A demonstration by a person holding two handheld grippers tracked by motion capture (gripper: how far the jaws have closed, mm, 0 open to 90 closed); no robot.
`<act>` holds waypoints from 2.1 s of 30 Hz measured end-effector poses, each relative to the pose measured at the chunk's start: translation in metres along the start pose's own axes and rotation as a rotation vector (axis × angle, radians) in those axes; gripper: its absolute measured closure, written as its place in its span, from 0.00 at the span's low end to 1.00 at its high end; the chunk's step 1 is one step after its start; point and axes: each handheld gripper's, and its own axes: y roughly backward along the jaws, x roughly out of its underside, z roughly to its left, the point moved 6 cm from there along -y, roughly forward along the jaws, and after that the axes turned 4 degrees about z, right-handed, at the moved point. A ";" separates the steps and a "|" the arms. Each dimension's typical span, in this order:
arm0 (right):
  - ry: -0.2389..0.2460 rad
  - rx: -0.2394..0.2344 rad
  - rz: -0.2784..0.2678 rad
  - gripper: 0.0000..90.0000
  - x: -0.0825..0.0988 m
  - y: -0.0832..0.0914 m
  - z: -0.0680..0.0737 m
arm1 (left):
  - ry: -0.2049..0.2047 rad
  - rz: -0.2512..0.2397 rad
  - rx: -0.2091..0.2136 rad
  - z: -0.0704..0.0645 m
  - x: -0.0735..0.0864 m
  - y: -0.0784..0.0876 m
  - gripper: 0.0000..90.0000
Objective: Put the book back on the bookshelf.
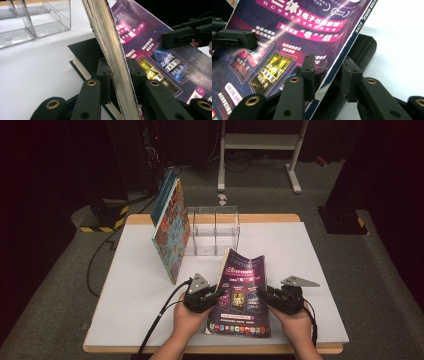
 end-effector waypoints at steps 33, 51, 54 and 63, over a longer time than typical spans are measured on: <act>0.075 -0.034 -0.039 0.80 -0.047 -0.029 0.054 | 0.056 -0.108 -0.090 0.044 -0.008 0.057 0.90; 0.107 -0.073 -0.028 0.81 -0.063 -0.058 0.086 | 0.077 -0.132 -0.157 0.073 0.000 0.087 0.92; 0.110 -0.080 -0.029 0.81 -0.065 -0.062 0.092 | 0.078 -0.137 -0.171 0.076 0.001 0.091 0.92; 0.121 -0.101 -0.023 0.82 -0.067 -0.074 0.103 | 0.090 -0.145 -0.195 0.084 0.005 0.100 0.93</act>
